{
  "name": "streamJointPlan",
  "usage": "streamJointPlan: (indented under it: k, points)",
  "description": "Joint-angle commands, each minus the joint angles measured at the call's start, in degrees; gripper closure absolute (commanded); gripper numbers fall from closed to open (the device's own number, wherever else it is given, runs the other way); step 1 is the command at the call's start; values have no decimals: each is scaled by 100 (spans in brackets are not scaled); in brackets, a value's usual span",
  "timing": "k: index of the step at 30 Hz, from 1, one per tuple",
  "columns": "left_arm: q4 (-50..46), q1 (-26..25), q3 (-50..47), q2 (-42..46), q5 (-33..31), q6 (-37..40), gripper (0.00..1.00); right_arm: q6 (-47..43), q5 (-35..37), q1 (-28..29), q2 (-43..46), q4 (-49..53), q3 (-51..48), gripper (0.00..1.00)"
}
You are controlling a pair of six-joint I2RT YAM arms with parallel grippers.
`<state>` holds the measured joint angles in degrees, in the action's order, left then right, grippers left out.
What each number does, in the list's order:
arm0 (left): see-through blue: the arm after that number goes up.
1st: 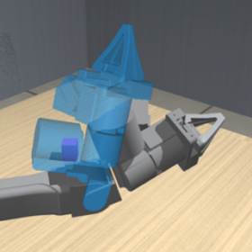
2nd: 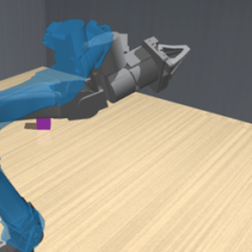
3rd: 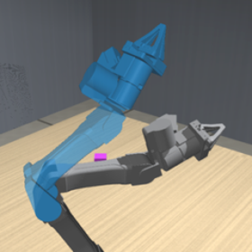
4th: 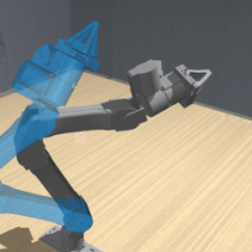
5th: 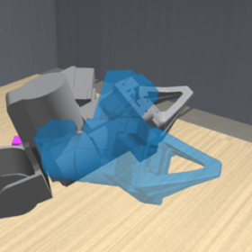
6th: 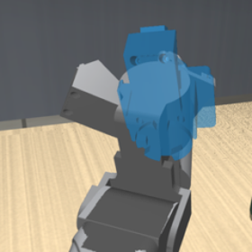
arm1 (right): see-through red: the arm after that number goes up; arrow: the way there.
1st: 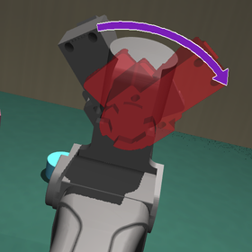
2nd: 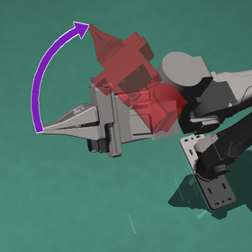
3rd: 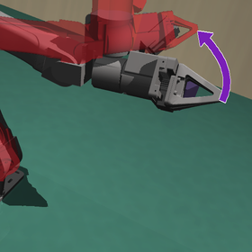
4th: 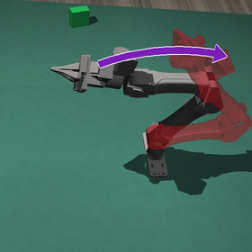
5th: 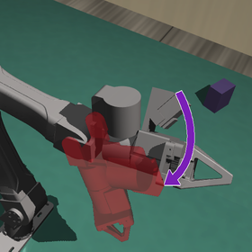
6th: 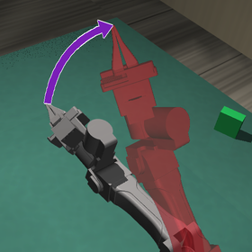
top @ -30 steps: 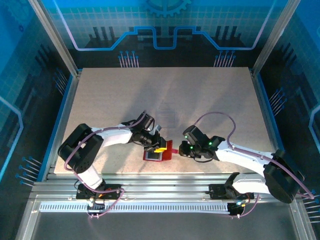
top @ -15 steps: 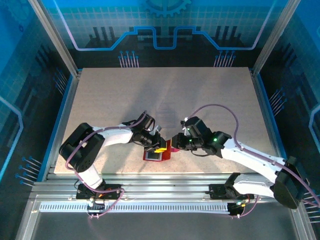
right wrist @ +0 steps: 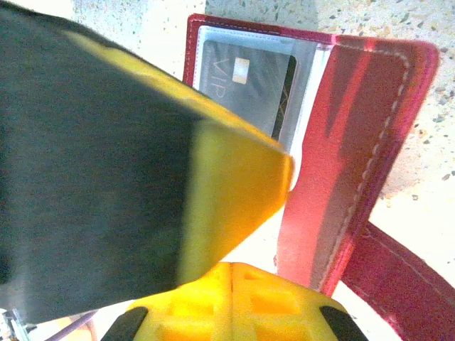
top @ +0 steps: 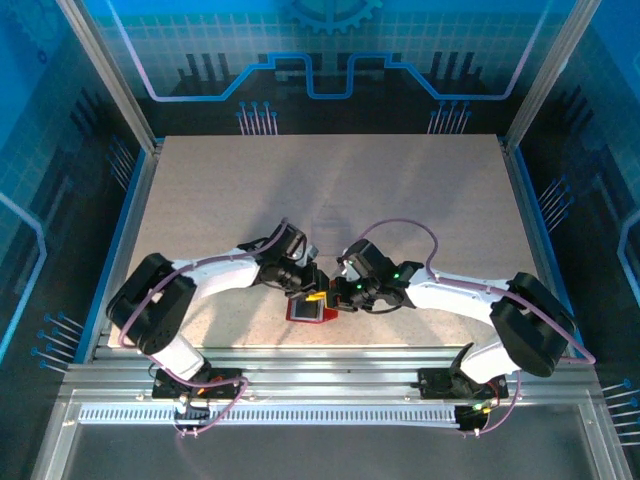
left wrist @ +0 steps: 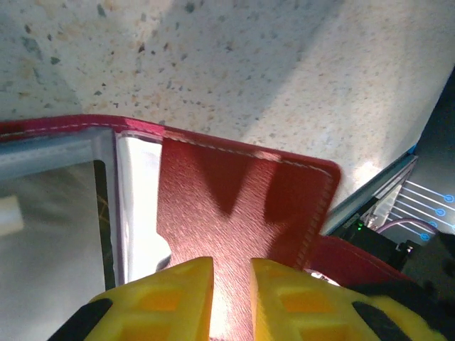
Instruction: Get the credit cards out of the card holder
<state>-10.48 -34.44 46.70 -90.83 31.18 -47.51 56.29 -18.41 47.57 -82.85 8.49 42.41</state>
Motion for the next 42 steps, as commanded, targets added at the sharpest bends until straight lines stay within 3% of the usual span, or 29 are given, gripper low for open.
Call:
streamJointPlan:
  k: [1,12,34,42]
  points:
    - [-508,122,117,379,-249,166,79,-95,112,-32,-34,90,-108,96]
    - [-1501,340,-140,637,-690,755,80,-368,479,-178,-250,388,-144,97]
    - [-1253,461,-746,288,-885,919,82,-721,789,-376,-985,360,13,100]
    - [-1268,627,-770,288,-930,1010,83,-635,821,-301,-847,605,110,100]
